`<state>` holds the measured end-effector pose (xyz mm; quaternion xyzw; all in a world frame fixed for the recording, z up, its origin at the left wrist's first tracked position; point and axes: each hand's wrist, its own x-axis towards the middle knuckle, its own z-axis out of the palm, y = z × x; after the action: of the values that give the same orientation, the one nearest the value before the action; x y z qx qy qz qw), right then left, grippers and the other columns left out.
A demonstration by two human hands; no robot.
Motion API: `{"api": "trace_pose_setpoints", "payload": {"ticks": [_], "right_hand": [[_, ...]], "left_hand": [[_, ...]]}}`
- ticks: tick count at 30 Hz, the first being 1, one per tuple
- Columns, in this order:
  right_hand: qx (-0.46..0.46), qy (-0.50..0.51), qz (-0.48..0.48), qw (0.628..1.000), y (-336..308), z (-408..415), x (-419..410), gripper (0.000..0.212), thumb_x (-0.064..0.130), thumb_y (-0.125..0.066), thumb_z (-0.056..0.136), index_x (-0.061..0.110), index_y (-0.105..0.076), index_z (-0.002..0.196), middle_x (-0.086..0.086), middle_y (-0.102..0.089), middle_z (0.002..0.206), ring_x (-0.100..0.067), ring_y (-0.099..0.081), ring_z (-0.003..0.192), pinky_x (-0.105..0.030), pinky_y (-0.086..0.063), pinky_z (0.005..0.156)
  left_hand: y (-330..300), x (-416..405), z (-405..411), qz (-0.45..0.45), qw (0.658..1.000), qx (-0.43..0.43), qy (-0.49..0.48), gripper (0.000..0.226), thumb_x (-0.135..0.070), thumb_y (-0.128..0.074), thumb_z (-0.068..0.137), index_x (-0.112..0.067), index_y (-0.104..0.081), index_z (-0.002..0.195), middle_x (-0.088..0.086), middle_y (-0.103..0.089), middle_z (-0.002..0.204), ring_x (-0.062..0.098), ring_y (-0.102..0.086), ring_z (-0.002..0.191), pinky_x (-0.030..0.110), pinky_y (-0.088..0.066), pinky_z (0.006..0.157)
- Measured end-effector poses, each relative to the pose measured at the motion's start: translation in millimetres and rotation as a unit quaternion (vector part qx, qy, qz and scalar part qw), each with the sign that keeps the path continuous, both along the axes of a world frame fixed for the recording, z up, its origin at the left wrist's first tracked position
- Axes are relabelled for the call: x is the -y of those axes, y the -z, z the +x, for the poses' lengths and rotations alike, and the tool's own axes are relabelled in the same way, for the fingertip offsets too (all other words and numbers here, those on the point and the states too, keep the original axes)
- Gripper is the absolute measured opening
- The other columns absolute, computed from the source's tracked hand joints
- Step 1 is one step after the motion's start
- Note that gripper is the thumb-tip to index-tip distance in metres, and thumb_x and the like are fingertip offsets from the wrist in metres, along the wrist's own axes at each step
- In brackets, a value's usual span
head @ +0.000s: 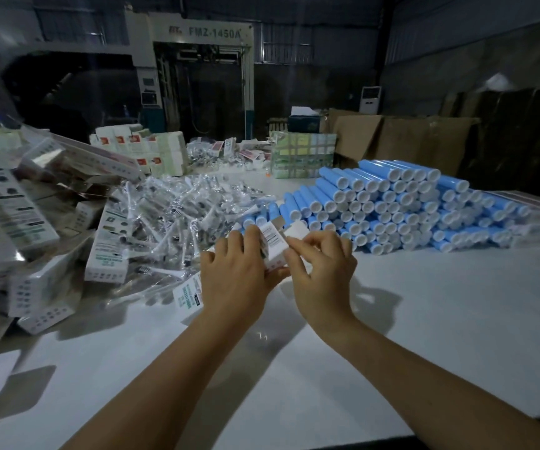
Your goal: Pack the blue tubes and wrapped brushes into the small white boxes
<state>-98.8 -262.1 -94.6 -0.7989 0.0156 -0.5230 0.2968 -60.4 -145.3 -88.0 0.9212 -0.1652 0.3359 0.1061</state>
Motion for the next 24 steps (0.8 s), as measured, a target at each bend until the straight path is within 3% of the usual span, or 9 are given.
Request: {"api": "trace_pose_setpoints", "payload": {"ticks": [5,7,9,11,15,17,20,24], "right_hand": [[0.039,0.034,-0.097,0.994,-4,-4,4,0.012,0.018,-0.066,0.078,0.013,-0.076,0.080,0.002,-0.067,0.073,-0.026,-0.056,0.079,-0.039,-0.036,0.073],[-0.028,0.025,-0.089,0.995,-5,-4,5,0.026,0.019,-0.063,0.082,0.012,-0.073,0.105,0.004,-0.066,0.072,-0.026,-0.055,0.083,-0.038,-0.030,0.078],[-0.136,0.006,-0.060,0.989,-6,-1,5,0.051,0.019,-0.056,0.089,0.013,-0.049,0.138,0.008,-0.059,0.076,-0.023,-0.049,0.094,-0.035,-0.022,0.083],[-0.194,-0.013,-0.046,0.980,-5,3,6,0.060,0.017,-0.047,0.091,0.016,-0.032,0.148,0.007,-0.057,0.084,-0.021,-0.045,0.104,-0.034,-0.019,0.085],[-0.202,-0.041,0.022,0.978,-6,1,6,0.045,0.012,-0.046,0.089,0.019,-0.052,0.134,0.002,-0.065,0.107,-0.021,-0.045,0.115,-0.029,-0.015,0.082],[-0.190,-0.049,0.056,0.979,-5,-2,3,0.037,0.011,-0.047,0.090,0.020,-0.061,0.123,0.003,-0.064,0.113,-0.018,-0.047,0.116,-0.030,-0.022,0.090],[-0.197,-0.055,0.091,0.975,-3,-2,-2,0.035,0.009,-0.043,0.094,0.019,-0.062,0.122,0.003,-0.061,0.119,-0.018,-0.047,0.119,-0.041,-0.033,0.103],[-0.224,-0.079,0.132,0.962,-3,-1,-2,0.036,0.010,-0.040,0.096,0.019,-0.062,0.123,0.004,-0.058,0.116,-0.019,-0.046,0.119,-0.047,-0.035,0.104]], "left_hand": [[0,-1,-6,0.023,0.999,0.034,0.028,0.089,-0.076,-0.019,0.079,-0.006,-0.058,0.117,0.011,-0.062,0.097,0.030,-0.059,0.083,0.040,-0.042,0.064],[-1,-3,-7,0.060,0.998,0.012,0.017,0.092,-0.076,-0.013,0.078,-0.008,-0.054,0.123,0.009,-0.061,0.102,0.028,-0.058,0.086,0.038,-0.040,0.067],[1,-4,-8,0.096,0.995,0.004,0.005,0.093,-0.076,-0.009,0.076,-0.010,-0.049,0.129,0.007,-0.058,0.108,0.026,-0.056,0.091,0.037,-0.038,0.071],[4,-2,-10,0.117,0.993,0.011,0.005,0.090,-0.076,-0.015,0.077,-0.012,-0.046,0.132,0.005,-0.057,0.109,0.024,-0.054,0.092,0.037,-0.038,0.074],[7,3,-11,0.134,0.991,-0.002,0.004,0.092,-0.075,-0.009,0.075,-0.014,-0.030,0.141,0.001,-0.050,0.116,0.022,-0.049,0.101,0.036,-0.035,0.082],[7,5,-10,0.132,0.991,0.004,0.000,0.089,-0.072,-0.010,0.077,-0.014,-0.025,0.142,0.002,-0.048,0.120,0.022,-0.047,0.104,0.036,-0.034,0.083],[9,8,-12,0.136,0.991,0.014,-0.008,0.081,-0.062,-0.012,0.079,-0.012,-0.024,0.142,0.004,-0.046,0.122,0.023,-0.047,0.106,0.037,-0.034,0.085],[11,9,-12,0.142,0.990,0.010,-0.014,0.081,-0.062,-0.010,0.079,-0.011,-0.022,0.140,0.005,-0.046,0.123,0.023,-0.046,0.108,0.038,-0.035,0.086]]}}
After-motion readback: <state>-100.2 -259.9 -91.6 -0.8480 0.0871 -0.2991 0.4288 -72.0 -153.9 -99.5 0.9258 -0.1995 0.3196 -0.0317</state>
